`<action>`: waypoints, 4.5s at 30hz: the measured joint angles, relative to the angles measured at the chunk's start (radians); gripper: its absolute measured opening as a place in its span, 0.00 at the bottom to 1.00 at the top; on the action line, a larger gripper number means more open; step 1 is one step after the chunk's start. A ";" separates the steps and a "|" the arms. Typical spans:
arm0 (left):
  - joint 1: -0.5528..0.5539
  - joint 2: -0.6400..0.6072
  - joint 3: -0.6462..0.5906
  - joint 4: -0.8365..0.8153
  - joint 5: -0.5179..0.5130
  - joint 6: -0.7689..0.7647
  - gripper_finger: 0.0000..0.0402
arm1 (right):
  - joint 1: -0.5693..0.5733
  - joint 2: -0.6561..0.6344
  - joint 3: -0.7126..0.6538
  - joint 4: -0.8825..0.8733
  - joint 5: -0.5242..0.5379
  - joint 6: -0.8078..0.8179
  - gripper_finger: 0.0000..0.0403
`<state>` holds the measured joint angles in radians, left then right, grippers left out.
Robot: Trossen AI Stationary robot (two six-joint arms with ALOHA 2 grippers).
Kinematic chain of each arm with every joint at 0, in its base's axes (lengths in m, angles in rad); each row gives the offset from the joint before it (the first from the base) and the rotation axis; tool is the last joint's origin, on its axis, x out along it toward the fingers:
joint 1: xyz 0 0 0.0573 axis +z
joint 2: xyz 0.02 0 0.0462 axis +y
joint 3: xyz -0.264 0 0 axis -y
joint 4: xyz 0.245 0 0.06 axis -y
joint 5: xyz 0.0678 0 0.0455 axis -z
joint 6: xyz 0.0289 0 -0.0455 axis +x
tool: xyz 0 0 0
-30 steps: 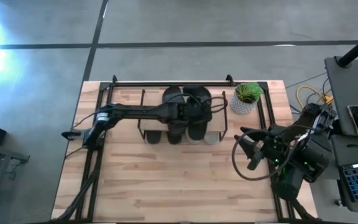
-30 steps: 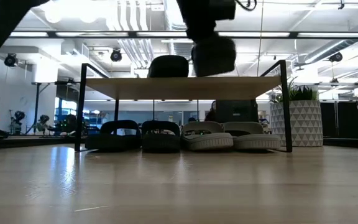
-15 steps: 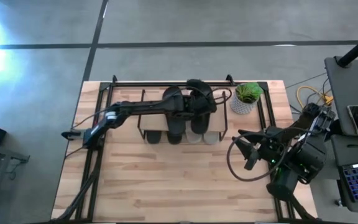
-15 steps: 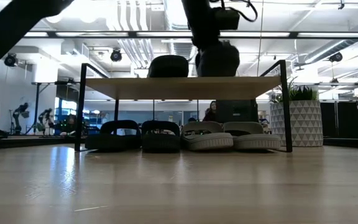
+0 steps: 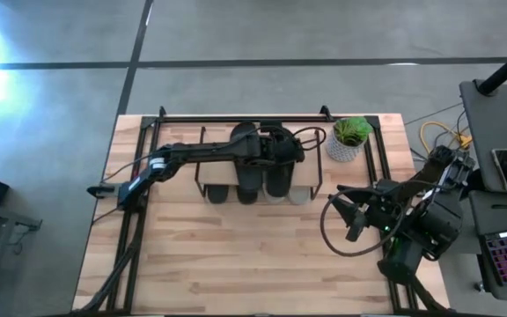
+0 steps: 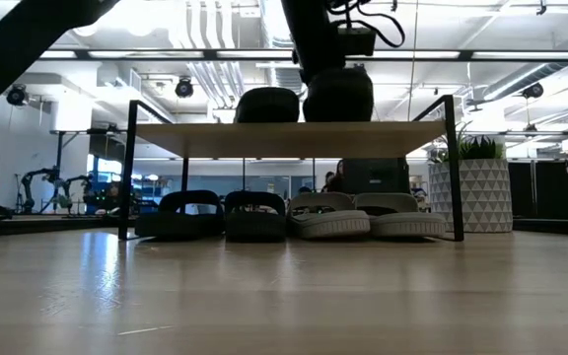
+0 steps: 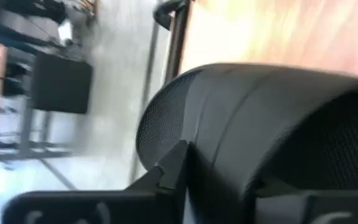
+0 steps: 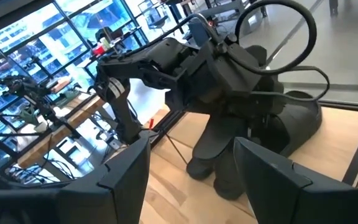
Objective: Pick and place slides into the shelf
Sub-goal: Put the black slide on the shelf, then return to Home Position
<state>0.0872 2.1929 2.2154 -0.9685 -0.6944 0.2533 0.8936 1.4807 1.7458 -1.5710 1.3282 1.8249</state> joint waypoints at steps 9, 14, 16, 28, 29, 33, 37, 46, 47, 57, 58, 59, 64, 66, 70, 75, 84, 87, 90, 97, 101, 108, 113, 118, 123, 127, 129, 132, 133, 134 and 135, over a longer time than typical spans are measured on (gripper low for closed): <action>-0.017 -0.018 -0.001 -0.045 -0.131 -0.061 0.37 | 0.000 0.000 0.000 0.000 -0.007 0.000 0.56; -0.030 -0.035 0.009 -0.064 -0.116 -0.087 0.43 | 0.000 0.000 0.000 0.000 -0.046 0.005 0.56; -0.033 -0.035 0.013 -0.074 -0.056 -0.091 0.44 | 0.000 0.000 0.000 0.000 -0.049 0.014 0.56; -0.061 -0.054 -0.004 -0.067 0.052 -0.135 0.44 | 0.000 0.007 0.000 0.001 -0.102 0.034 0.56; -0.063 -0.059 -0.003 -0.062 0.074 -0.136 0.44 | 0.001 0.008 0.000 0.001 -0.105 0.034 0.56; -0.079 -0.079 -0.003 -0.069 0.119 -0.144 0.44 | 0.000 0.008 0.000 0.004 -0.106 0.037 0.56; -0.125 -0.127 -0.003 -0.084 0.121 -0.158 0.44 | 0.011 0.008 0.000 0.004 -0.115 0.041 0.56; -0.345 -0.350 -0.013 -0.141 0.272 -0.339 0.44 | 0.049 0.009 0.000 0.095 -0.328 0.115 0.56; -0.370 -0.375 -0.013 -0.137 0.271 -0.379 0.44 | 0.049 0.008 0.000 0.115 -0.346 0.126 0.56; -0.592 -0.473 -0.048 0.042 0.358 -0.511 0.44 | 0.009 0.017 0.001 0.473 -0.386 -0.328 0.56; -0.599 -0.474 -0.073 0.081 0.406 -0.518 0.44 | 0.012 0.033 0.003 0.576 -0.385 -0.495 0.56; -0.605 -0.474 -0.105 0.131 0.456 -0.526 0.44 | 0.021 0.052 0.002 0.674 -0.386 -0.630 0.56; -0.629 -0.477 -0.349 0.503 0.688 -0.580 0.44 | 0.022 0.120 -0.044 1.130 -0.571 -0.985 0.56; -0.633 -0.491 -0.461 0.694 0.760 -0.599 0.44 | -0.007 0.134 -0.130 1.323 -0.671 -1.032 0.56; -0.632 -0.564 -0.682 1.015 0.794 -0.650 0.44 | -0.072 0.125 -0.413 1.784 -0.829 -1.113 0.56; -0.639 -0.749 -0.967 1.250 0.737 -0.668 0.44 | -0.127 -0.077 -0.801 2.228 -0.893 -1.189 0.56; -0.629 -1.257 -1.405 1.313 0.479 -0.547 0.44 | -0.172 -0.639 -1.151 2.078 -0.968 -1.417 0.56; -0.588 -1.420 -1.477 1.207 0.451 -0.527 0.44 | -0.214 -0.773 -1.160 1.818 -0.965 -1.373 0.56; -0.512 -1.548 -1.520 1.048 0.446 -0.527 0.44 | -0.288 -0.872 -1.159 1.607 -0.961 -1.328 0.56; -0.288 -1.748 -1.610 0.957 0.460 -0.511 0.44 | -0.532 -1.031 -1.230 1.504 -1.078 -1.288 0.56; -0.190 -1.861 -1.734 0.975 0.566 -0.602 0.44 | -0.683 -1.111 -1.352 1.665 -1.261 -1.324 0.56; -0.165 -2.021 -2.002 1.111 0.589 -0.674 0.44 | -0.815 -1.189 -1.518 1.795 -1.353 -1.328 0.56; -0.165 -2.170 -2.129 1.099 0.570 -0.725 0.44 | -0.832 -1.240 -1.589 1.793 -1.354 -1.312 0.56; -0.163 -2.142 -2.207 1.079 0.466 -0.807 0.44 | -0.848 -1.351 -1.677 1.795 -1.353 -1.283 0.56; -0.159 -2.120 -2.206 1.027 0.389 -0.865 0.44 | -0.863 -1.482 -1.736 1.694 -1.354 -1.256 0.56; -0.158 -2.131 -2.206 1.027 0.381 -0.863 0.44 | -0.872 -1.463 -1.736 1.670 -1.406 -1.261 0.56; -0.158 -2.136 -2.206 1.026 0.380 -0.821 0.44 | -0.873 -1.465 -1.736 1.643 -1.407 -1.260 0.56; -0.158 -2.128 -2.206 1.025 0.380 -0.735 0.44 | -0.873 -1.467 -1.736 1.606 -1.406 -1.241 0.56; -0.158 -2.126 -2.206 1.027 0.379 -0.714 0.44 | -0.873 -1.466 -1.736 1.600 -1.406 -1.238 0.56; -0.158 -2.122 -2.207 1.029 0.379 -0.695 0.44 | -0.873 -1.464 -1.736 1.601 -1.406 -1.239 0.56; -0.158 -2.118 -2.207 1.031 0.379 -0.685 0.44 | -0.873 -1.462 -1.736 1.602 -1.406 -1.239 0.56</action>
<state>-0.0711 0.0750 0.0086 0.0628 -0.3157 -0.4320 0.0204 0.0185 0.0097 0.0314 -0.0780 0.5860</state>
